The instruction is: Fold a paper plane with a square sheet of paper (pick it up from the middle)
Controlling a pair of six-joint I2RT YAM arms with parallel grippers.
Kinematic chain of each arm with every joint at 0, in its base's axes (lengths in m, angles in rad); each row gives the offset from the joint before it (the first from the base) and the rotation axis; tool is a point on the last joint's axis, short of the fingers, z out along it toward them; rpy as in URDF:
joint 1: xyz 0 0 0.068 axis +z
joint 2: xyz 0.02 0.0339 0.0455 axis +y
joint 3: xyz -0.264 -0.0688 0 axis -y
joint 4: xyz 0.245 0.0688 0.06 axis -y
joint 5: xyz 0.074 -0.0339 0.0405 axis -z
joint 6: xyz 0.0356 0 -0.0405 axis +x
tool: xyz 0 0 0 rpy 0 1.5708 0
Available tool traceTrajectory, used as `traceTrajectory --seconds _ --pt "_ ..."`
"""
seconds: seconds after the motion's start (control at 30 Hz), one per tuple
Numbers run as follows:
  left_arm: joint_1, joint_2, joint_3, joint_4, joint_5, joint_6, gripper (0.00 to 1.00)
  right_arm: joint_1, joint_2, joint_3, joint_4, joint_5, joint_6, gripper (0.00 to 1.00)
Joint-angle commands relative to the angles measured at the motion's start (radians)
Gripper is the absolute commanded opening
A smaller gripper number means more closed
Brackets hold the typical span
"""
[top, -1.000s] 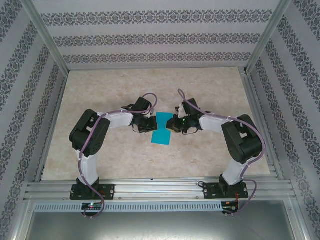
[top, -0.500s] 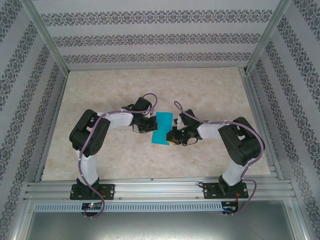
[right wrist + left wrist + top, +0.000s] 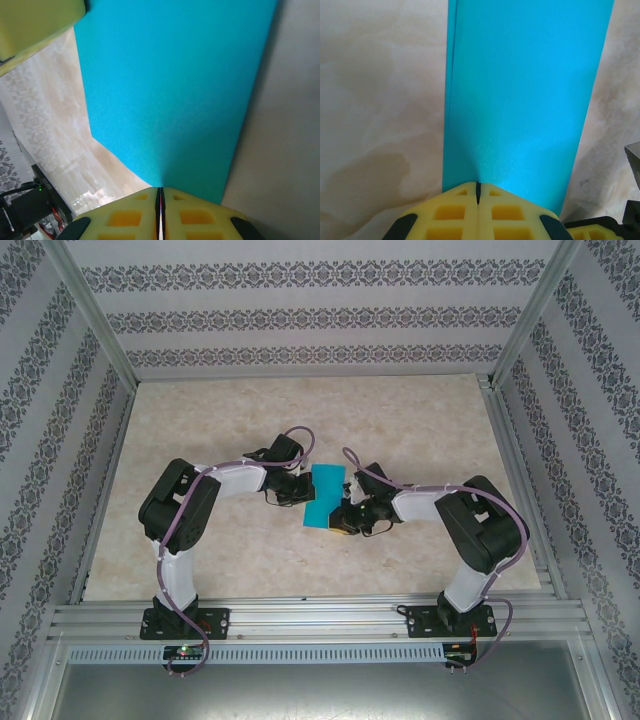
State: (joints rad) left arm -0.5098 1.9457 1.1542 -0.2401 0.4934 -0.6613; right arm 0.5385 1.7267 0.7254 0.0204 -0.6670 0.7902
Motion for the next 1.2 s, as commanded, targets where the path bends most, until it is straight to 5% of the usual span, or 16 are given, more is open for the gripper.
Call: traceTrajectory --seconds 0.0,0.13,0.4,0.8,1.17 --pt "-0.010 0.009 -0.033 -0.113 -0.030 0.011 0.00 -0.021 -0.059 0.014 0.023 -0.035 0.029 0.12" --pt "-0.010 0.012 -0.035 -0.113 -0.033 0.013 0.00 -0.105 -0.087 0.123 -0.061 0.040 -0.009 0.13" --pt "-0.010 0.017 -0.033 -0.123 -0.028 0.021 0.00 -0.222 0.155 0.366 -0.037 0.027 0.020 0.12" --pt "-0.010 0.023 -0.029 -0.126 -0.026 0.024 0.00 -0.235 0.320 0.432 -0.098 0.048 -0.009 0.13" --pt "-0.010 0.020 -0.033 -0.127 -0.026 0.026 0.00 -0.262 0.278 0.499 -0.114 0.011 -0.011 0.13"
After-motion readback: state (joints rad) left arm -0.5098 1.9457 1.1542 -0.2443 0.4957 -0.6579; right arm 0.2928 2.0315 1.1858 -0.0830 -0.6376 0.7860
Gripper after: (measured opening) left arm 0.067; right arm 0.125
